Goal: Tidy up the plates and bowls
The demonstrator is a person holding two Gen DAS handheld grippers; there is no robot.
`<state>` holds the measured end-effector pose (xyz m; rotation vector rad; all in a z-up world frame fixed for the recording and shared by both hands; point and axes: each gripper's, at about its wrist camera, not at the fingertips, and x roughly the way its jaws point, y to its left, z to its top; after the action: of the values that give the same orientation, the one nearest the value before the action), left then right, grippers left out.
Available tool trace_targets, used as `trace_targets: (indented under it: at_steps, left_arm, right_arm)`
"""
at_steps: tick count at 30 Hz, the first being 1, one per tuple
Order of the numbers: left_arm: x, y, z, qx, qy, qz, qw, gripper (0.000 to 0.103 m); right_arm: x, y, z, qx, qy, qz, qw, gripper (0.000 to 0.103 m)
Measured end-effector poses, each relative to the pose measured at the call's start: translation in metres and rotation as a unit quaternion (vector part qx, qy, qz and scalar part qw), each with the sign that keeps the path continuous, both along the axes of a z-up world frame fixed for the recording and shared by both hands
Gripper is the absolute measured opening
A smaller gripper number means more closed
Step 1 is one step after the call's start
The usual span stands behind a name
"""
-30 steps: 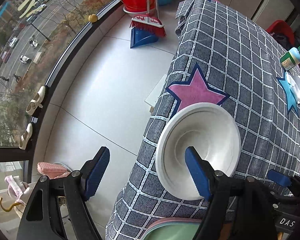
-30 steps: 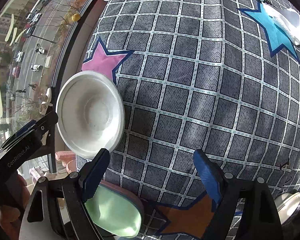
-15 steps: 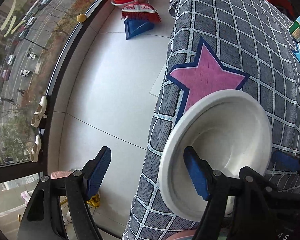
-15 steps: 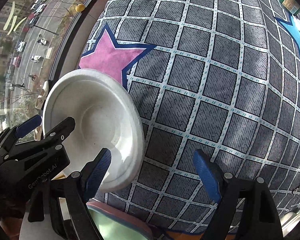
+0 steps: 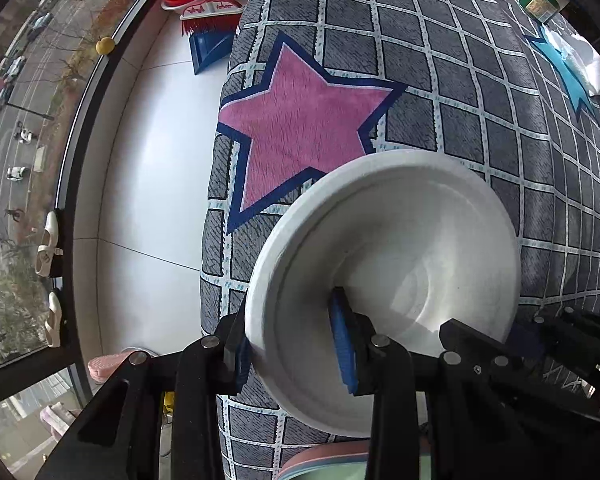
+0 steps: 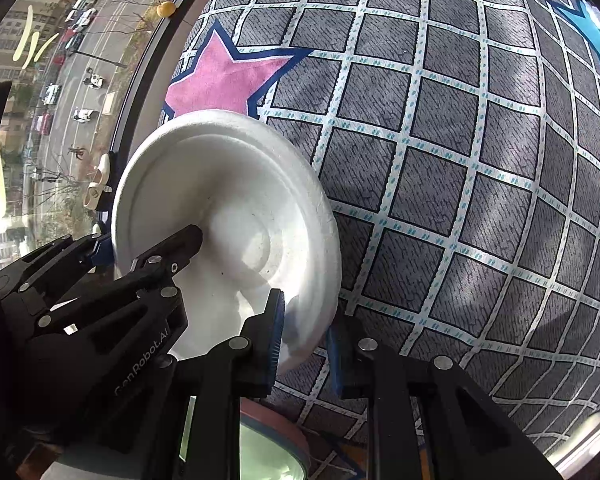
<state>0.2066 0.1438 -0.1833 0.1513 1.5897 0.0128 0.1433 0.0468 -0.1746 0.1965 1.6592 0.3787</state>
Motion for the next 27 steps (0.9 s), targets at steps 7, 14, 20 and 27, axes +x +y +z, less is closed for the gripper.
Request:
trace_targets:
  at_steps: [7, 14, 20, 27]
  left_arm:
    - [-0.014, -0.057, -0.006, -0.017, 0.013, -0.056, 0.9982, 0.038]
    - [-0.034, -0.117, -0.008, -0.033, 0.024, -0.1, 0.9941, 0.038]
    - [-0.046, -0.138, -0.003, -0.014, 0.004, -0.108, 0.994, 0.039]
    - [-0.057, -0.137, -0.007, 0.01, -0.008, -0.1, 0.9949, 0.041]
  right_arm:
    - [-0.024, -0.043, -0.001, -0.019, 0.019, -0.041, 0.999, 0.022]
    - [-0.051, -0.092, -0.001, -0.045, 0.028, -0.068, 0.996, 0.022]
    - [-0.071, -0.114, -0.002, -0.065, 0.034, -0.065, 0.995, 0.022]
    - [-0.069, -0.135, -0.009, -0.043, 0.042, -0.08, 0.995, 0.022]
